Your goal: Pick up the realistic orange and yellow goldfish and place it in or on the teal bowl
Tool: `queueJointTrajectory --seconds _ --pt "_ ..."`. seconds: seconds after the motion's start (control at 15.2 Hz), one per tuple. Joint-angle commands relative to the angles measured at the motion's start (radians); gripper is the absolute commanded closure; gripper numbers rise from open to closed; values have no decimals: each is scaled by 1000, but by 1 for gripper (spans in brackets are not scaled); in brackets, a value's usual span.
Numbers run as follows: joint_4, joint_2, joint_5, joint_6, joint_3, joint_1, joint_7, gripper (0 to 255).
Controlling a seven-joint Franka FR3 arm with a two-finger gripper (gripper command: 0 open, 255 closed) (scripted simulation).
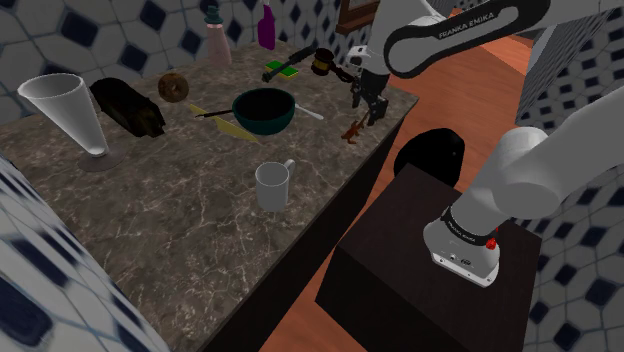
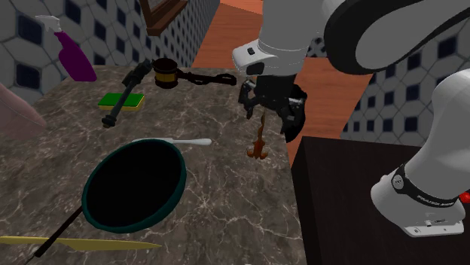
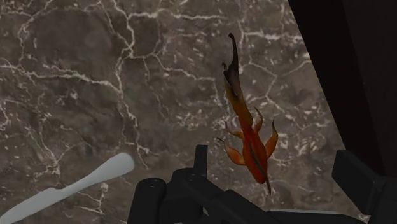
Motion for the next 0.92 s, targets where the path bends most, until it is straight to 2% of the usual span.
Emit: queueJointTrajectory --seconds 0.0,0.4,0.86 --pt "-2 34 -3 40 -9 6 -31 0" --pt "-37 105 -2 146 -23 6 -36 0" --pt "-37 105 -2 146 -23 6 -36 0"
